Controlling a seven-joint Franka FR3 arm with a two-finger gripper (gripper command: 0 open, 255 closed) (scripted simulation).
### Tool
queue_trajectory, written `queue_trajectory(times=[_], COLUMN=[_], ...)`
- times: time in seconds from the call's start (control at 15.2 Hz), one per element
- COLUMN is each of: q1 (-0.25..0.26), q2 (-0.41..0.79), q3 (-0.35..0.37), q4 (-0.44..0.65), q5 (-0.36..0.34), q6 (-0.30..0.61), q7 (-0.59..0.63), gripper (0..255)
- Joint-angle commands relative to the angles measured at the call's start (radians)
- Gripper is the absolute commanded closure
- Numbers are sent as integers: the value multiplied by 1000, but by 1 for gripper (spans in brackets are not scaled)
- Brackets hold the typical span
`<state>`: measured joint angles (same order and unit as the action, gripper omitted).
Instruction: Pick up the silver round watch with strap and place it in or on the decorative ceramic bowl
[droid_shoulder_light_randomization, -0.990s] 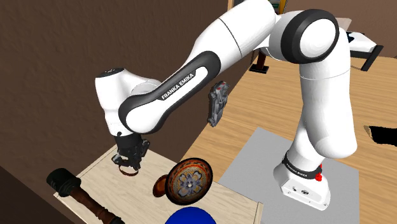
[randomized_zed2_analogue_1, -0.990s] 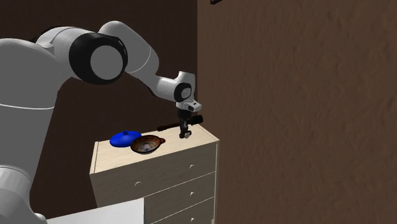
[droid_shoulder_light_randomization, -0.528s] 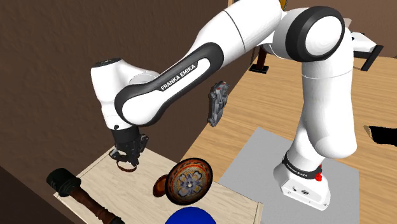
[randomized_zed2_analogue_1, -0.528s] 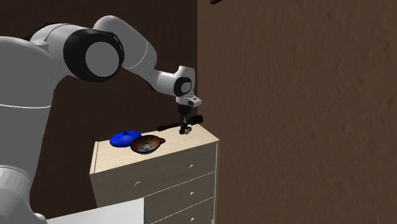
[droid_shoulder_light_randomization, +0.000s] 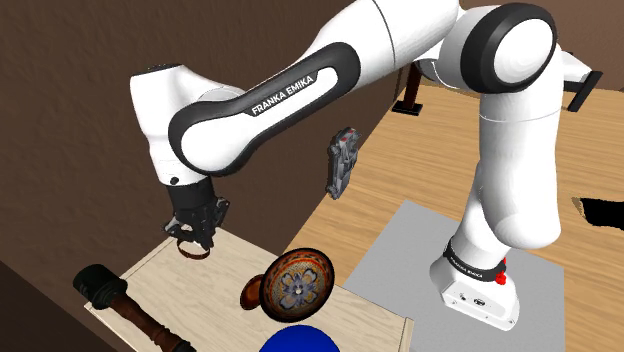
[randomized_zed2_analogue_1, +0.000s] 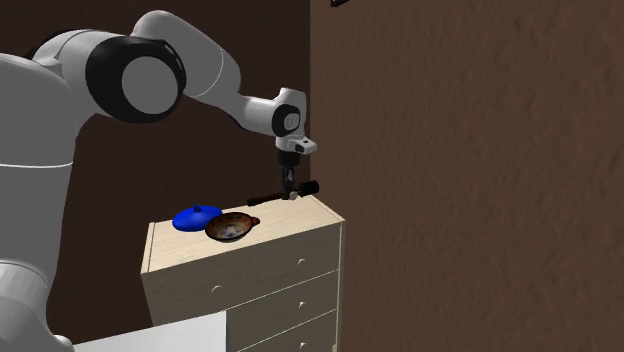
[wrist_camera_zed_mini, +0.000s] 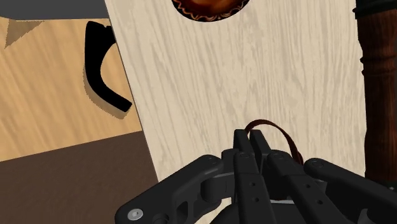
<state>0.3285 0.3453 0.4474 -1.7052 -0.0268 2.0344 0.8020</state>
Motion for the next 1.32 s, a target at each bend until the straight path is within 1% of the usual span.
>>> queue_trajectory(times=[0.0, 0.59, 0.92, 1.25], q1=[-2, -3, -37, -35], q2=[-9, -34, -252, -464], q3=[2, 7, 30, 35], q4=[17, 96, -164, -376], q5=[4, 14, 113, 221], q6=[-26, -128, -67, -47], q7=[-2, 0, -29, -68], gripper=[255, 255, 255, 255])
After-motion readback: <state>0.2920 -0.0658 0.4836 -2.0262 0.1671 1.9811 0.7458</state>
